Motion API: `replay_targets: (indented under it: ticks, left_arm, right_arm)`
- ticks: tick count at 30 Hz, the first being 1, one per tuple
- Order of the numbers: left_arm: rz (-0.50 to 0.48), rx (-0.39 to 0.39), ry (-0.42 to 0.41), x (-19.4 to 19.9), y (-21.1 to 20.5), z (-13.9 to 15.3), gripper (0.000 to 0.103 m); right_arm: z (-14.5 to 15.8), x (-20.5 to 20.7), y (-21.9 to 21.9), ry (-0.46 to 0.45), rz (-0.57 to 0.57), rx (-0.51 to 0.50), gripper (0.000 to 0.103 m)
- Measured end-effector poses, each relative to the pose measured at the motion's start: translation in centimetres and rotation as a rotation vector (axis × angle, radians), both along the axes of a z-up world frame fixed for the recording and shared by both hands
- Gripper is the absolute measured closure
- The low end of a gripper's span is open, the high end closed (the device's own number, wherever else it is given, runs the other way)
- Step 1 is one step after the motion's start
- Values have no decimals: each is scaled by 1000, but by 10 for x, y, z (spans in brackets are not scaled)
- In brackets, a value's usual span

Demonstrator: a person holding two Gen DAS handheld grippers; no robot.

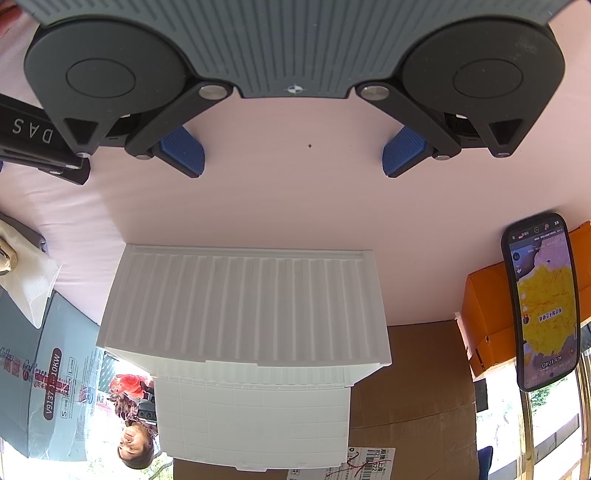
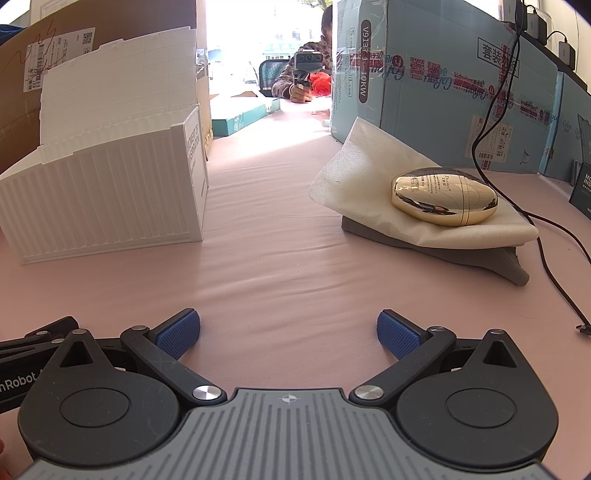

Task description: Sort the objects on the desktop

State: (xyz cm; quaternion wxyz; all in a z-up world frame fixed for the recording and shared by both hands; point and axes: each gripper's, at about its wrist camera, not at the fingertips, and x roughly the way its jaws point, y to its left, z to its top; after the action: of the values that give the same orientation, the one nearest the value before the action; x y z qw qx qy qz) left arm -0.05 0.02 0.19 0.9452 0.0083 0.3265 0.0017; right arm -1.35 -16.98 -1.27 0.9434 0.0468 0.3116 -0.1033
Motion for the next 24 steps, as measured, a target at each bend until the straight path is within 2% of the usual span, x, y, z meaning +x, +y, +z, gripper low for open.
replay_targets:
  ticks: [24]
  left_arm:
    - [5,7,2,-1,0,1,0]
  right_arm:
    - [-1,1,1,4,0,-9,0]
